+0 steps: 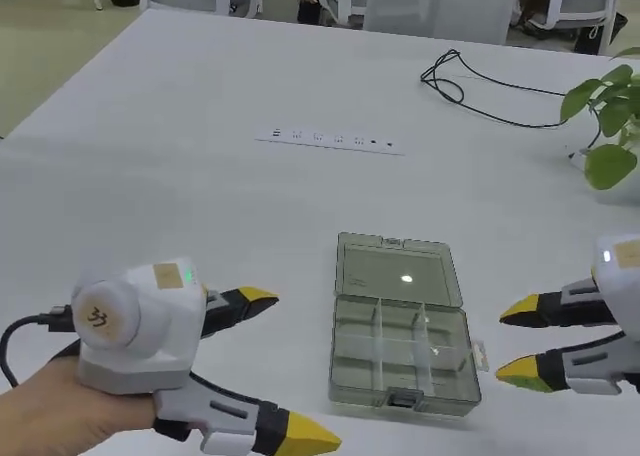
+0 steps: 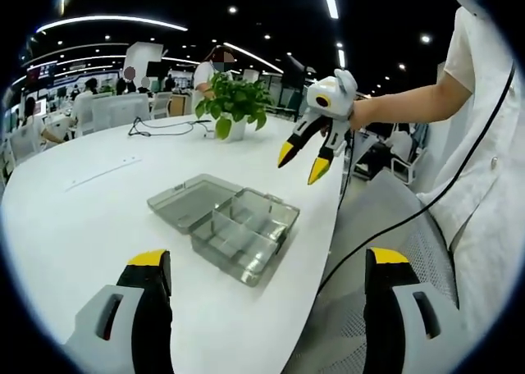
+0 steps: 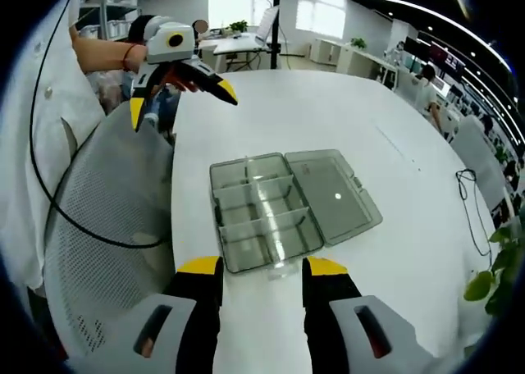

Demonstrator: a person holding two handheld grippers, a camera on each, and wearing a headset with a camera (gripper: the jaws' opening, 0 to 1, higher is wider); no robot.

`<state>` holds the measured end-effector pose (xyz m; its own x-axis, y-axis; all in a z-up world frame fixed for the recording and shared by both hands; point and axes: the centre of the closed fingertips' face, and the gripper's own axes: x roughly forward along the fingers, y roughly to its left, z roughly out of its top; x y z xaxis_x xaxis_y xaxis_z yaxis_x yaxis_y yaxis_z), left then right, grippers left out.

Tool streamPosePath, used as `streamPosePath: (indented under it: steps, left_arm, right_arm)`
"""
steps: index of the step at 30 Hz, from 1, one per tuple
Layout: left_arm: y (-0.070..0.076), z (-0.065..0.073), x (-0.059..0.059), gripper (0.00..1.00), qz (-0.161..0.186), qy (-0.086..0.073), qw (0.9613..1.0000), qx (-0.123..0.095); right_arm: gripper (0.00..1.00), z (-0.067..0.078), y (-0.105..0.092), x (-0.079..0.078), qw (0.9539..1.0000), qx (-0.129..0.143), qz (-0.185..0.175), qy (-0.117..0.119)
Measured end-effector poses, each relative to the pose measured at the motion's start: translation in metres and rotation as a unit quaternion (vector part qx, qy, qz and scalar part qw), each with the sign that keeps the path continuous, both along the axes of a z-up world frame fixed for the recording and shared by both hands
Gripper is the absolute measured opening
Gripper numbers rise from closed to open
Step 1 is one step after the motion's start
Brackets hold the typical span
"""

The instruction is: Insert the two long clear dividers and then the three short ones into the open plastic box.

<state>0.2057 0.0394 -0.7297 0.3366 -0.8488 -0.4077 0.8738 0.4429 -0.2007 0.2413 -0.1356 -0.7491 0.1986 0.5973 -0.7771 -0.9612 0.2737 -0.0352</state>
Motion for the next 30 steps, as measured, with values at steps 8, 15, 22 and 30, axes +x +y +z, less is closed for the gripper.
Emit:
streamPosePath:
  steps: [8,15,22,30]
  left_arm:
    - [0.005,-0.005,-0.003,1.0,-0.003,0.001,0.9999,0.012]
    - [0.008,-0.011,-0.004,1.0,0.006,0.006,0.9999,0.013]
    - [0.008,-0.018,-0.006,1.0,0.008,0.012,0.9998,0.016]
    - [0.009,-0.021,-0.006,1.0,0.008,0.015,0.9997,0.02]
  right_arm:
    - [0.54,0.001,-0.004,-0.017,0.9992,0.021,-0.033,0.007]
    - [0.67,-0.007,-0.009,-0.022,0.997,0.037,-0.067,0.012]
    - [0.76,-0.015,-0.015,-0.028,0.9944,0.053,-0.089,0.021]
    - [0.79,-0.018,-0.017,-0.031,0.9931,0.059,-0.097,0.028]
